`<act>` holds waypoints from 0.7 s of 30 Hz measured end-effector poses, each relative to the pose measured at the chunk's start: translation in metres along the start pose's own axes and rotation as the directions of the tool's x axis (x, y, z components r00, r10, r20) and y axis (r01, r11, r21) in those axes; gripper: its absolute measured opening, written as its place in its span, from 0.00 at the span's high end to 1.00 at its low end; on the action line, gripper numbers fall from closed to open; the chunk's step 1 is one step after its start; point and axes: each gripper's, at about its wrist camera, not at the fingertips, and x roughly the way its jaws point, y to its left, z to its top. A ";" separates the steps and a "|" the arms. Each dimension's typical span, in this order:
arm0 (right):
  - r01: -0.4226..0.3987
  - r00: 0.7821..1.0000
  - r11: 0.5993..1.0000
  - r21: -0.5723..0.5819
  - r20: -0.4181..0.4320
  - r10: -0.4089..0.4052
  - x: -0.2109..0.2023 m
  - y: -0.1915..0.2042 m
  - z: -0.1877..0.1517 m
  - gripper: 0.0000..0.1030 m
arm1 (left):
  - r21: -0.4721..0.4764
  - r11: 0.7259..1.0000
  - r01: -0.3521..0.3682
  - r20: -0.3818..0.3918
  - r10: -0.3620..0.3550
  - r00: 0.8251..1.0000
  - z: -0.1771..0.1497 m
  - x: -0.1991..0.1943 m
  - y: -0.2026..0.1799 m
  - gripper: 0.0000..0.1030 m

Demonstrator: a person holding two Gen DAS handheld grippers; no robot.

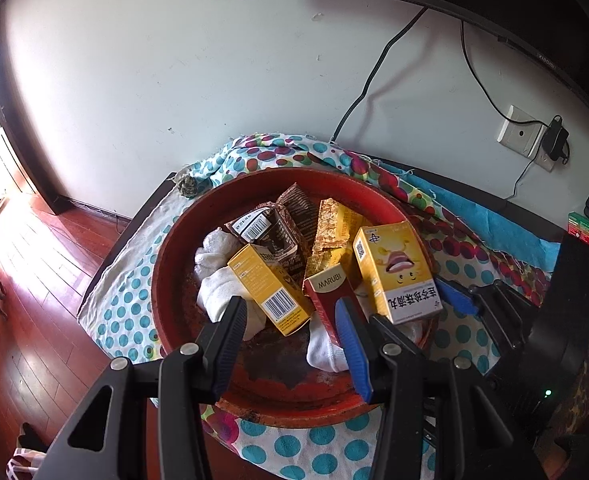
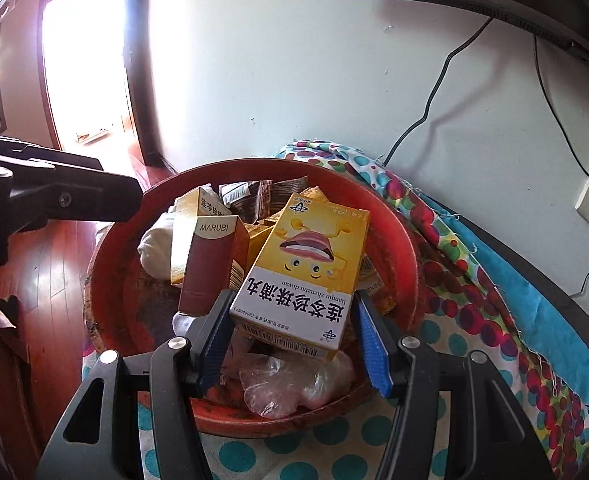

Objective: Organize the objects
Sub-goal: 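Carry the yellow medicine box into the red tray and open the right gripper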

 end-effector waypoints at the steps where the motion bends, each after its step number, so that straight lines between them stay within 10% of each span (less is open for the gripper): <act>1: 0.001 1.000 1.000 0.002 -0.003 -0.001 0.003 0.001 0.000 0.46 | -0.005 1.000 0.001 -0.003 -0.001 1.000 0.000 0.001 0.001 0.54; 15: 0.003 0.999 1.000 -0.003 -0.046 -0.003 0.025 0.003 0.005 0.45 | 0.002 1.000 0.010 -0.026 -0.009 1.000 -0.004 0.007 -0.003 0.54; 21: 0.001 1.000 1.000 0.008 -0.028 -0.001 0.017 0.005 0.005 0.28 | 0.001 1.000 0.020 -0.033 -0.020 0.999 -0.004 0.009 -0.005 0.54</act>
